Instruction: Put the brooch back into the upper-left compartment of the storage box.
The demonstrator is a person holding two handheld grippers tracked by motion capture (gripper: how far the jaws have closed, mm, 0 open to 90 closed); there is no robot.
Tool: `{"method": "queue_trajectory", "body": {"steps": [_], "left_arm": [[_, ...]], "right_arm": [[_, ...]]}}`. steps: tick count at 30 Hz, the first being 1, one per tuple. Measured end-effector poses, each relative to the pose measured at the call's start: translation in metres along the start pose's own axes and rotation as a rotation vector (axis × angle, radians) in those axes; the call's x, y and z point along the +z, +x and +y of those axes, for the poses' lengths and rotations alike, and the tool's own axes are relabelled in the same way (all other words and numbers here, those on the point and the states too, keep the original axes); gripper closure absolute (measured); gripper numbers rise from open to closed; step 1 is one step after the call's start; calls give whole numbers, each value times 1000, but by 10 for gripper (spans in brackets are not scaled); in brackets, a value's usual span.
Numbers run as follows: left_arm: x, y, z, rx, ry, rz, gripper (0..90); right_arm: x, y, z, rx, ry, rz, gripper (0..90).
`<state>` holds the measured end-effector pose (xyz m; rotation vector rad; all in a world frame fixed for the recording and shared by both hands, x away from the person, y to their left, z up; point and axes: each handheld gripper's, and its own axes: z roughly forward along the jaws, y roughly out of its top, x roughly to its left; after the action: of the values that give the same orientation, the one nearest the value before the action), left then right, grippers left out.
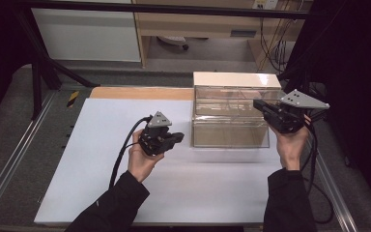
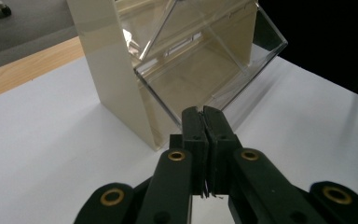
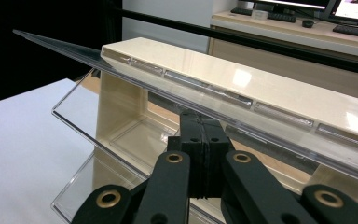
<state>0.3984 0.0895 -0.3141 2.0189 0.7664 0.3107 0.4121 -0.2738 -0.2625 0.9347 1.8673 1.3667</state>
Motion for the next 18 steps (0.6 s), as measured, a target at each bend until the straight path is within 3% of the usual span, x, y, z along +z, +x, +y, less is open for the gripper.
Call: {"method": "queue_trajectory", "body": {"steps": [18], "left_arm": [[14, -12, 35, 34, -24, -2, 880]], "right_arm": [[1, 0, 1, 1, 3, 0, 900]]}}
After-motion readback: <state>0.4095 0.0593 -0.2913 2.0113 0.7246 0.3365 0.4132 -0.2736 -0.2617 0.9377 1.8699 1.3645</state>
